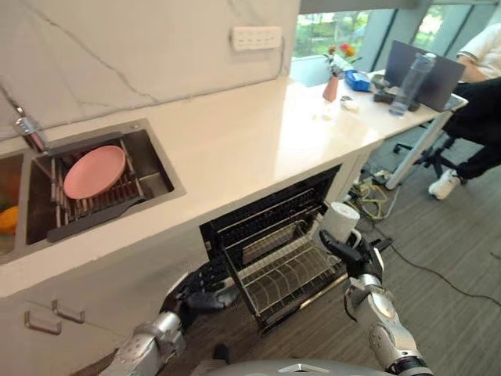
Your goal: Place the dishes in the dishwasher.
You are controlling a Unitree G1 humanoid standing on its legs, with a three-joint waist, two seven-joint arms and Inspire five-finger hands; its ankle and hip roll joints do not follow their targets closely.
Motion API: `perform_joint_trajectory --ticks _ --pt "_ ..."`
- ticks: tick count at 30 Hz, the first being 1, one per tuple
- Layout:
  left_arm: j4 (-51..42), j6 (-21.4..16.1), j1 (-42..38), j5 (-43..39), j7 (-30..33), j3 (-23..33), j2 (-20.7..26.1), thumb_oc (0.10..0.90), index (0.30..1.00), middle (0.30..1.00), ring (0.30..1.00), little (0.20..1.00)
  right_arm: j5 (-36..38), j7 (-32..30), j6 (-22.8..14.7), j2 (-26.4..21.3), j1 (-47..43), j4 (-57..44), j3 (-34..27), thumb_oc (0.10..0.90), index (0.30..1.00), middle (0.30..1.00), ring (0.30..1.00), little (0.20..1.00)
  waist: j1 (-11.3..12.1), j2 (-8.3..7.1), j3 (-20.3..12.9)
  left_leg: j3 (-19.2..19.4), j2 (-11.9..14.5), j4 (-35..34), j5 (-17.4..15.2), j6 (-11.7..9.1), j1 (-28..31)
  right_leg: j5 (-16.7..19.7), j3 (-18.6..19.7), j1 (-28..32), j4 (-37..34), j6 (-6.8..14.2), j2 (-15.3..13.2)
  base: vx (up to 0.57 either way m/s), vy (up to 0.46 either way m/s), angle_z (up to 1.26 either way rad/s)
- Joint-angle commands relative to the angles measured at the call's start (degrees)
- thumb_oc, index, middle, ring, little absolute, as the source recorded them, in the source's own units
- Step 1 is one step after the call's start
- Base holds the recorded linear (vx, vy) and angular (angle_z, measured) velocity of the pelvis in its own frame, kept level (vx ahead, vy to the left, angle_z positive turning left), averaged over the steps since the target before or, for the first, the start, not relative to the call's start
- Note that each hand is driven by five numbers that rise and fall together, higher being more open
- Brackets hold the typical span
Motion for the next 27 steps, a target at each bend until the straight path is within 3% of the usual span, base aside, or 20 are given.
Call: perform_joint_trajectory --ticks 1,5,12,15,19,20,22,23,27 --pt "-1.99 -3.53 -6.3 5.14 -2.15 2.66 0.39 0.8 0.9 0.9 0.9 0.9 -4.12 5.51 -2.69 -6.12 -11.08 -5.77 0.04 0.4 0.3 0.3 0.3 0.3 -0.02 1.07 0.59 1.99 -0.41 0.75 -4.02 -0.3 1.43 -5.5 -2.02 1.3 2.56 1.38 -0.35 -0.05 -0.03 0.35" --pt "6.63 -2.97 -4.02 9.77 -2.04 3.38 -1.94 0.8 0.9 0.9 0.9 0.9 -7.06 7.37 -0.84 -8.52 -12.77 -4.5 1.79 0.4 0.3 0.3 0.3 0.3 1.02 1.29 1.16 -0.63 -0.61 0.75 -3.05 -0.65 -0.09 -5.98 -5.11 1.57 2.64 1.1 -0.58 -0.03 -0.024 0.51" --pt "27.1 -1.9 -4.52 24.39 -1.58 1.99 -6.52 0.8 0.9 0.9 0.9 0.9 -12.49 6.01 2.25 -8.33 -20.37 9.01 5.09 0.4 0.3 0.3 0.3 0.3 4.03 1.66 1.33 -3.9 -1.29 0.75 -1.77 -1.0 -1.83 -6.84 -9.74 2.71 2.69 0.98 -0.94 0.0 -0.004 0.39" --pt "38.79 -2.25 -7.87 27.55 -0.23 0.9 -9.64 0.8 0.9 0.9 0.9 0.9 -16.56 4.52 3.59 -6.93 -25.71 19.58 7.57 0.4 0.3 0.3 0.3 0.3 5.3 1.67 1.35 -4.88 -1.38 0.75 -1.5 -1.17 -2.26 -7.11 -10.82 2.84 2.82 0.86 -1.03 -0.01 -0.005 0.41" --pt "52.93 -3.25 -13.2 29.79 1.81 -1.22 -14.47 0.8 0.9 0.9 0.9 0.9 -18.98 3.64 4.51 -0.54 -32.29 37.14 10.56 0.4 0.3 0.3 0.3 0.3 7.09 1.86 1.24 -5.74 -1.36 0.75 -1.48 -1.71 -2.38 -7.71 -11.81 3.22 2.89 0.61 -0.82 0.0 0.003 0.14" --pt "53.02 -3.31 -13.32 29.79 1.82 -1.23 -14.51 0.8 0.9 0.9 0.9 0.9 -18.97 3.65 4.44 -0.56 -32.42 37.24 10.54 0.4 0.3 0.3 0.3 0.3 7.0 1.87 1.2 -5.85 -1.46 0.75 -1.22 -1.61 -2.64 -7.47 -11.93 3.04 2.84 0.68 -0.89 0.01 -0.008 0.2" --pt "56.63 -3.35 -14.83 29.61 2.7 -0.98 -15.92 0.8 0.9 0.9 0.9 0.9 -17.45 3.67 4.44 1.93 -33.22 43.29 10.05 0.551 0.526 0.526 0.526 0.526 7.82 1.78 1.36 -6.18 -1.47 0.75 -1.33 -1.86 -2.48 -7.89 -12.2 3.36 2.88 0.49 -0.7 0.01 -0.021 0.16" --pt "58.68 -3.44 -15.48 29.17 3.0 -0.73 -16.55 0.8 0.9 0.9 0.9 0.9 -17.38 3.64 4.63 2.66 -33.74 46.08 9.99 0.8 0.9 0.9 0.9 0.9 8.14 1.7 1.32 -6.32 -1.47 0.75 -1.29 -1.95 -2.57 -7.96 -12.43 3.39 2.88 0.47 -0.69 0.01 -0.015 0.08" --pt "63.19 -3.68 -16.97 27.76 4.52 0.48 -18.38 0.8 0.9 0.9 0.9 0.9 -17.84 1.57 4.56 4.01 -34.49 52.27 8.0 0.8 0.9 0.9 0.9 0.9 9.09 1.71 1.33 -6.88 -1.59 0.75 -1.08 -2.21 -2.81 -8.12 -13.12 3.61 2.94 0.49 -0.6 0.0 -0.01 0.09"
